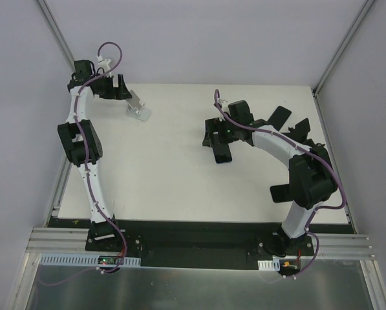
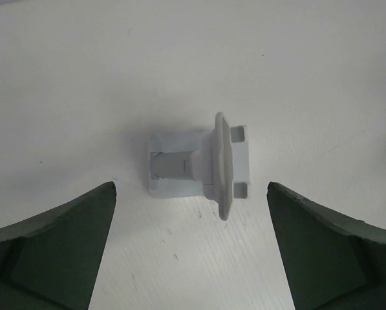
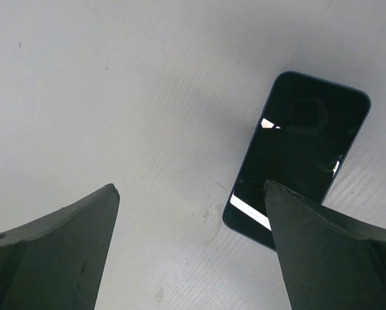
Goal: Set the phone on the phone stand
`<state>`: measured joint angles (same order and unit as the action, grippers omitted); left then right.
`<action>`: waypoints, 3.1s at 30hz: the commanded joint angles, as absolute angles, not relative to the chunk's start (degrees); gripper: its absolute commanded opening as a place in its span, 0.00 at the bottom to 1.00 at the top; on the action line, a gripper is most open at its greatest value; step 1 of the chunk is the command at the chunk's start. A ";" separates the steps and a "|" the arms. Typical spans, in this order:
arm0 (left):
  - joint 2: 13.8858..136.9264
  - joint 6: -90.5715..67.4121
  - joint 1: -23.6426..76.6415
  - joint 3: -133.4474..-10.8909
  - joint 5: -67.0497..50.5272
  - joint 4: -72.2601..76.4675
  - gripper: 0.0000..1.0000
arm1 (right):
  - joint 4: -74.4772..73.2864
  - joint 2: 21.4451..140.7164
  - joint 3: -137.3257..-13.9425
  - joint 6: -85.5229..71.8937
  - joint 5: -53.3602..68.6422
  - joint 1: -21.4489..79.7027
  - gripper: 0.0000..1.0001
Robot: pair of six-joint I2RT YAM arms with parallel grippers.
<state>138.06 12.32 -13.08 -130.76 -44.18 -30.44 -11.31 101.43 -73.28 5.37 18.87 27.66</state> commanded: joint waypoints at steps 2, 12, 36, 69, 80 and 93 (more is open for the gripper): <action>127.65 3.00 -12.04 -130.97 -29.40 -26.20 0.99 | -14.58 101.42 -76.20 7.47 13.38 27.60 0.96; 93.18 -24.16 -4.23 -91.00 -21.78 -14.25 0.99 | -25.92 107.13 -81.90 10.90 2.11 26.46 0.96; 75.32 -13.62 13.62 -68.20 -18.98 -12.92 0.98 | -42.78 122.68 -101.06 4.39 -5.44 29.97 0.96; 78.57 -14.68 14.06 -67.68 -20.04 -12.57 0.99 | -52.12 134.12 -113.90 2.28 -1.50 28.48 0.68; 82.17 -15.91 14.06 -68.47 -23.90 -12.57 0.98 | -43.62 128.16 -105.92 5.53 6.23 28.57 0.21; 96.76 -23.81 14.06 -72.07 -41.21 -12.57 0.78 | -21.89 114.61 -87.38 13.09 15.02 30.59 0.01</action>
